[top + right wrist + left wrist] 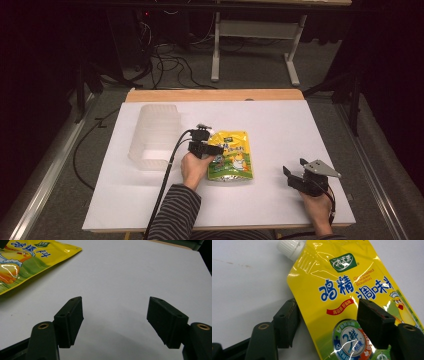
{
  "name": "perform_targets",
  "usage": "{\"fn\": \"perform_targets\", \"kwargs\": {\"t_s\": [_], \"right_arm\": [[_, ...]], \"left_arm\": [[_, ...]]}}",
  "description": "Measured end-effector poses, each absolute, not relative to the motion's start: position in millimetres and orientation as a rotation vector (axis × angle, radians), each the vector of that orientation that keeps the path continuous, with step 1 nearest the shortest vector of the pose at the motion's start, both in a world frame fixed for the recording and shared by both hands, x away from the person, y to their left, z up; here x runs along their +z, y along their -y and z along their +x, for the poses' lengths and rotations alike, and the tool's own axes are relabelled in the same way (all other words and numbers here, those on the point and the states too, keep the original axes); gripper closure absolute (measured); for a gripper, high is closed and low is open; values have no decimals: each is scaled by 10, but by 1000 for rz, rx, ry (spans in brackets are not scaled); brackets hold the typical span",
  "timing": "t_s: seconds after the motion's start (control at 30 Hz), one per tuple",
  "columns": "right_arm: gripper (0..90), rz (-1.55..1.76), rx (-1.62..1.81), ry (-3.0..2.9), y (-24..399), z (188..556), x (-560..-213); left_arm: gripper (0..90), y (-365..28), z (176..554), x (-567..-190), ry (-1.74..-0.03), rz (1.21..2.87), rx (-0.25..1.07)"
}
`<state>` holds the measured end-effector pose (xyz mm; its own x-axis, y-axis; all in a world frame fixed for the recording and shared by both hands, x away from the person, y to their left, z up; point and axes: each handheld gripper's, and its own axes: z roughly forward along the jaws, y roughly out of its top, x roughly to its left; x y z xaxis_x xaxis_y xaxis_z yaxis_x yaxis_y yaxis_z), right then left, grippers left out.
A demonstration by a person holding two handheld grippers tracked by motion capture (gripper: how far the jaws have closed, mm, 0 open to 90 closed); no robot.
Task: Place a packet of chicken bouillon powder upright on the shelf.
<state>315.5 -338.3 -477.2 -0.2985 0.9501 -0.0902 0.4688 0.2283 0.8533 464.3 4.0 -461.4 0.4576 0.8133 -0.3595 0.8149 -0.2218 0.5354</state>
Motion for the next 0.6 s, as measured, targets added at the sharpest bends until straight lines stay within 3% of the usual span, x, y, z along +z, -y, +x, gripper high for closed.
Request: {"fn": "perform_targets", "kwargs": {"t_s": [0.13,0.37,0.53,0.6], "right_arm": [[301,1294,967,-1880,3380,3157,-4771],[306,1292,945,-1891,3360,3167,-4777],[305,1291,933,-1899,3354,3170,-4777],[307,1288,930,-1898,3353,3173,-4776]], "left_arm": [[360,-6,4648,-4604,-1359,2051,4],[480,6,4657,-4587,-1347,2107,34],[678,-10,4666,-4602,-1317,2099,-27],[694,2,4662,-4609,-1303,2102,-40]]}}
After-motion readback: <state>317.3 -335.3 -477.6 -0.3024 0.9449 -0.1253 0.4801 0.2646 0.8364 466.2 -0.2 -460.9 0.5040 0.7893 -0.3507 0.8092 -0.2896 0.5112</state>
